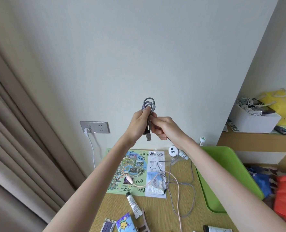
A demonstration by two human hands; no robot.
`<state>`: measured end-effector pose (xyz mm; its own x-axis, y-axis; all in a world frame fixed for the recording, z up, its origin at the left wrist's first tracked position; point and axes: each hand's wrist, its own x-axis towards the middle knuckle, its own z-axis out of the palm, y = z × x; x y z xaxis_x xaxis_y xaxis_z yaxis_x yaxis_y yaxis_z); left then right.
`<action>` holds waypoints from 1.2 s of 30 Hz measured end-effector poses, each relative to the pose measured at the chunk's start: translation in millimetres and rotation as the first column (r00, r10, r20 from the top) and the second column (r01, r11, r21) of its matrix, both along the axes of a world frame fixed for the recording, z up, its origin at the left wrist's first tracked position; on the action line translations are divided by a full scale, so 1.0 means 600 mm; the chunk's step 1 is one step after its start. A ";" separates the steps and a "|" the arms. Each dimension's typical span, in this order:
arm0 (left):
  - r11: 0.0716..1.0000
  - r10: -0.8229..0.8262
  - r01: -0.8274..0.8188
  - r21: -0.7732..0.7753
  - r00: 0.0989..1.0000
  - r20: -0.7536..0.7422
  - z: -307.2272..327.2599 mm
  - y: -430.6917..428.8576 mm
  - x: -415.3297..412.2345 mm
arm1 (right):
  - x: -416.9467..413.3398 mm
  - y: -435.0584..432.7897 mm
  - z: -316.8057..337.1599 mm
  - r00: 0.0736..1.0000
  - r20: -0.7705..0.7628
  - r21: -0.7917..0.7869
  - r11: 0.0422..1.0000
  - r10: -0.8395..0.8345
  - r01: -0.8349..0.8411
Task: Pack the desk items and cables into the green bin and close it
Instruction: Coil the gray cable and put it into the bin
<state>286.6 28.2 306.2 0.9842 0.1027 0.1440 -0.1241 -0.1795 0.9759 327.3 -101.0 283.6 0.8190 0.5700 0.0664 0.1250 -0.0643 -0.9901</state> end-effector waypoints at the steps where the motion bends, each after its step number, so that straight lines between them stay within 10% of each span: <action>1: 1.000 0.006 -0.006 -0.009 1.000 -0.011 0.000 0.001 0.000 | -0.002 0.002 0.000 1.000 0.014 -0.006 1.000 -0.001 0.001; 6: 0.959 0.120 -0.140 -0.246 0.988 -0.095 0.008 0.015 0.008 | -0.009 0.005 -0.004 0.996 0.085 -0.086 0.996 0.037 -0.030; 12: 0.699 0.064 -0.109 -0.706 0.994 -0.090 0.034 0.071 0.006 | 0.002 -0.021 -0.016 0.994 0.047 -0.056 0.993 -0.101 0.103; 22: 0.962 0.234 -0.239 -0.128 0.971 -0.055 0.007 0.097 0.001 | 0.027 -0.035 0.057 0.994 0.011 0.206 0.973 -0.111 0.106; 28: 0.959 0.084 -0.075 0.273 0.996 -0.022 -0.005 0.060 0.003 | 0.020 -0.032 0.091 0.991 0.118 0.160 0.986 -0.057 0.038; 36: 0.948 -0.182 0.219 0.230 0.969 -0.168 0.001 0.013 -0.016 | 0.017 -0.022 0.086 0.958 0.258 0.020 0.992 -0.122 0.121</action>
